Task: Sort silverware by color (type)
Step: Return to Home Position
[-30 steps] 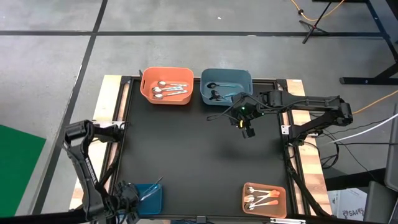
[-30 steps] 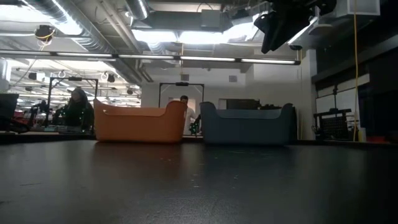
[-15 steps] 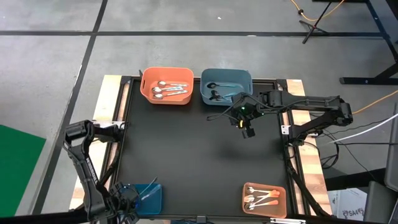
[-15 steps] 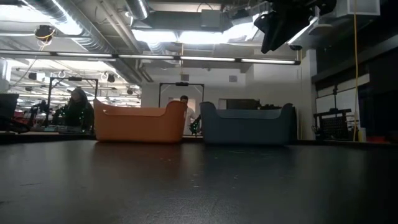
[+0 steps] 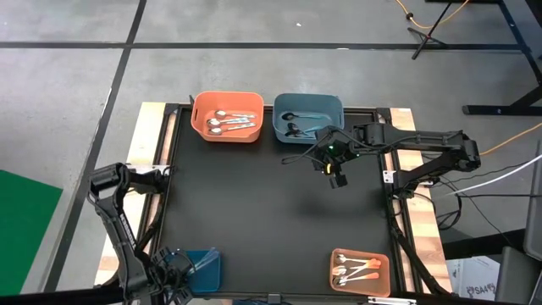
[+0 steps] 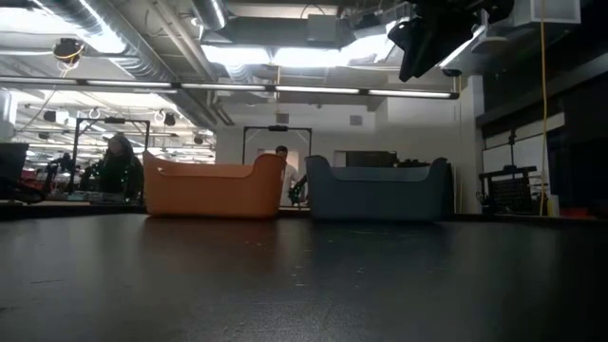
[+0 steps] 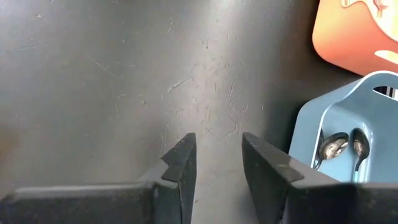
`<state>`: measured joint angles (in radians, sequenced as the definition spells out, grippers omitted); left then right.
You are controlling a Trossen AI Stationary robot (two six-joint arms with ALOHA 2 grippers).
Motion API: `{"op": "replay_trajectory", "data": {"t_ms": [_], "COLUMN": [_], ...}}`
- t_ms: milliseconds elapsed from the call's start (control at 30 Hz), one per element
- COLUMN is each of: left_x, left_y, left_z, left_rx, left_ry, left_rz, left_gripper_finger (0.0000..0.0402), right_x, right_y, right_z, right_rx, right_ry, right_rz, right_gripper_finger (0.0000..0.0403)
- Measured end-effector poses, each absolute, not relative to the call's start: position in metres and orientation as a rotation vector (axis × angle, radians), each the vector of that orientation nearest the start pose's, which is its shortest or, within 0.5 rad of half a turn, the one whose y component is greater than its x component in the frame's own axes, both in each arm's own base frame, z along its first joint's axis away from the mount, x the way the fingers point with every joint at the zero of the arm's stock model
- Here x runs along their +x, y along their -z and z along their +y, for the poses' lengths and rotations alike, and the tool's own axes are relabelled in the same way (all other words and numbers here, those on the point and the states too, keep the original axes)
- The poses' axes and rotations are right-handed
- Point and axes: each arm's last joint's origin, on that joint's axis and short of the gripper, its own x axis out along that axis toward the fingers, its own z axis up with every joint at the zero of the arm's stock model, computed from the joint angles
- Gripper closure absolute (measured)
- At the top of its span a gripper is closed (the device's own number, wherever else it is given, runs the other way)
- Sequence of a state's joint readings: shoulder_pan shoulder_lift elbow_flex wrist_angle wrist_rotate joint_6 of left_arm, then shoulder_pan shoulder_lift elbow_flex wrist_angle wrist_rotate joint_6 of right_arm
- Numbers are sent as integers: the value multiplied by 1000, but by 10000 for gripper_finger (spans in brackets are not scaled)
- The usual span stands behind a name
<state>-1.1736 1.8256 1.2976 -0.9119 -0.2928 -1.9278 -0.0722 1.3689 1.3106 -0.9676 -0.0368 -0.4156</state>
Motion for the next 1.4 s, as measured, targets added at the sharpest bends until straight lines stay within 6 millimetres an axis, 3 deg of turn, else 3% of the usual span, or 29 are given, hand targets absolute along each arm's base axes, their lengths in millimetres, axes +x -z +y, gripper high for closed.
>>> {"op": "replay_trajectory", "data": {"t_ms": [433, 800, 933, 1200, 1400], "left_x": [140, 141, 144, 175, 213], "left_y": [-193, -194, -196, -199, -205], "left_z": [-311, -310, -308, -292, -267], "left_rx": [-671, -664, -654, -460, -279], "left_ry": [-479, -476, -471, -448, -434], "left_rz": [1185, 1108, 1043, 814, 806], "left_gripper_finger": [333, 393, 398, 401, 401], "right_x": [265, 265, 265, 265, 265], "right_y": [-325, -325, -325, -325, -325], "right_z": [-18, -18, -18, -18, -18], "right_rx": [-323, -322, -322, -323, -323], "right_ry": [-181, -181, -181, -181, -181], "right_rz": [1014, 1016, 1017, 1015, 1014], "right_gripper_finger": [284, 284, 284, 284, 284]}}
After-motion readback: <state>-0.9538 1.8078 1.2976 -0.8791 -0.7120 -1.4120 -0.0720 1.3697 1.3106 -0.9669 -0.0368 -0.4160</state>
